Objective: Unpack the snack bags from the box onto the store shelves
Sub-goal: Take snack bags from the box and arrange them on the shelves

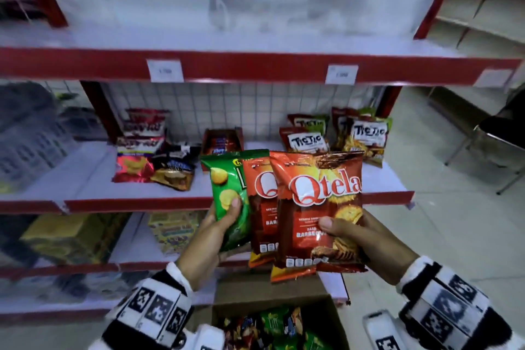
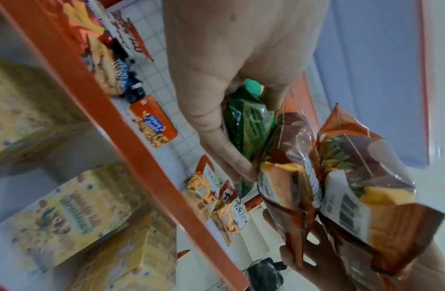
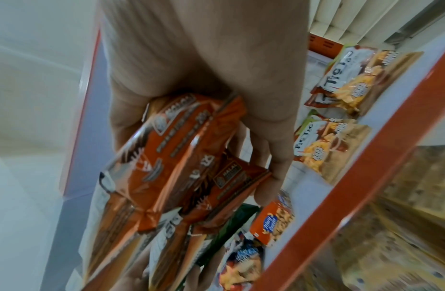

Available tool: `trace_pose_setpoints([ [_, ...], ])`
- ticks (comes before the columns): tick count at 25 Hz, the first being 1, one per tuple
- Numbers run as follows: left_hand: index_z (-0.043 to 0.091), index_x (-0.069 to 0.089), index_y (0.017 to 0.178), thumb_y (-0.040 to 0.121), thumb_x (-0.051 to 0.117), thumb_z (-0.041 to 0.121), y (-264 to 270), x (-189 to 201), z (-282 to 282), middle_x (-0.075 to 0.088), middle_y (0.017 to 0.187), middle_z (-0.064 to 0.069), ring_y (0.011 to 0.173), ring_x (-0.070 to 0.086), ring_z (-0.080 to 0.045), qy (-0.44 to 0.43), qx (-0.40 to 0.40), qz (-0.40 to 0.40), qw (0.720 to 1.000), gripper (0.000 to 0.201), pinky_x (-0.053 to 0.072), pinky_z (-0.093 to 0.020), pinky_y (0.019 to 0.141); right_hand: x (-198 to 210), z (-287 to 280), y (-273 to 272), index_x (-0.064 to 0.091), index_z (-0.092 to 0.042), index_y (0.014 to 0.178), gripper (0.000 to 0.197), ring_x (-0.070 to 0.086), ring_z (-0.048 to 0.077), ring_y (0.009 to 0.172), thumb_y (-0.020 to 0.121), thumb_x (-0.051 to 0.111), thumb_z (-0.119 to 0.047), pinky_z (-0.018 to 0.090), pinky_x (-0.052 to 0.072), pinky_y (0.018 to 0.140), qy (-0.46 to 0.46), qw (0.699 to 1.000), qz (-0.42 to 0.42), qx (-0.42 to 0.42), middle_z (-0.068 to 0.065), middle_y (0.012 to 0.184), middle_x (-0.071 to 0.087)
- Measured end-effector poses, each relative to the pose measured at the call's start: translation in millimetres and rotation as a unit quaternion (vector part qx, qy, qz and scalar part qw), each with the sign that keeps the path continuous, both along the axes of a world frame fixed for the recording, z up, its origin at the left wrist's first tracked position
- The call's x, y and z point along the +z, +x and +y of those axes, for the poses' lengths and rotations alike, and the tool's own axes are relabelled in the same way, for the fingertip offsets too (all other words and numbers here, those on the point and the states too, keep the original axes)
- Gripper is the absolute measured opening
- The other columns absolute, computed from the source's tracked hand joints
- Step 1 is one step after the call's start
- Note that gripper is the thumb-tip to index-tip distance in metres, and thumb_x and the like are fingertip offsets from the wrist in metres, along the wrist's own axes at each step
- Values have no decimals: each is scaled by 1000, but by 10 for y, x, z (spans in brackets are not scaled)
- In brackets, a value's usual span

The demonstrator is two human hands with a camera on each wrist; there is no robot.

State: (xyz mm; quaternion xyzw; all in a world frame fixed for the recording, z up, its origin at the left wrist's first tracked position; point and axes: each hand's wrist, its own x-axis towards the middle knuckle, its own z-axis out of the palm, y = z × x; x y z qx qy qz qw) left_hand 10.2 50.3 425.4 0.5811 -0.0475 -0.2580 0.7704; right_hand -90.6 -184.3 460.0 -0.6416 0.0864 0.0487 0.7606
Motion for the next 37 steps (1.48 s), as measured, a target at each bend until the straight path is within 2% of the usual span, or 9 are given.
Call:
trace_pose_setpoints([
  [4,28,59,117,80,58,37,107,689,100,74,103,1,88,72,-18,-29,9,-33,999,38,59,-32,59,671,154,86,58,-19,117,82,71,27,92,45,91,-41,29,58,68,-17,999,-34,-6,8,105,73],
  [9,36,58,117,75,63,42,164,1216,373,73,106,6,95,71,-17,-54,-7,-60,997,43,58,-42,79,1236,474,101,58,-18,118,91,71,28,93,39,93,-46,30,57,69,-42,997,-70,-16,9,106,73],
  [13,38,54,119,42,84,61,194,1506,587,73,108,5,95,71,-18,-39,-65,-141,987,86,59,-33,67,1560,692,42,56,-17,120,94,71,28,94,39,92,-47,29,57,69,-56,994,-95,-18,9,107,72],
  [15,31,51,121,29,92,55,204,1614,584,73,106,-1,93,72,-22,-43,-81,-165,982,104,59,-35,66,1668,751,29,54,-18,122,96,70,28,96,40,91,-50,30,57,71,-62,993,-98,-15,8,109,72],
  [21,17,46,129,47,90,28,406,2141,186,70,114,-8,104,67,-27,-59,-45,-242,968,94,56,-45,86,2155,551,198,50,-25,124,102,69,23,100,36,89,-57,36,57,82,-124,983,-136,-17,1,111,71],
  [25,7,44,130,61,81,9,717,2499,-243,65,119,-18,106,65,-35,-74,10,-247,966,79,50,-57,91,2582,79,450,56,-21,115,73,72,21,92,52,88,-39,24,57,68,-175,966,-186,-37,1,104,74],
  [32,7,58,122,69,76,9,1352,3087,-987,70,111,-13,98,69,-31,-63,57,-310,947,56,58,-44,79,3355,-1688,1178,66,-25,95,53,73,17,77,50,88,-39,26,57,66,-309,904,-189,-228,-3,91,74],
  [35,13,59,121,67,75,13,1556,3119,-1327,71,111,-9,95,71,-26,-57,64,-312,946,57,60,-36,72,3354,-2472,1678,67,-20,109,60,69,24,92,56,89,-37,39,54,89,-382,866,-138,-291,4,105,72],
  [37,14,57,124,66,76,15,1654,3109,-1523,70,113,-9,97,70,-26,-35,59,-309,949,61,59,-40,77,3214,-2822,2010,64,-15,117,65,65,28,100,60,88,-34,43,49,97,-426,854,-97,-283,9,113,69],
])
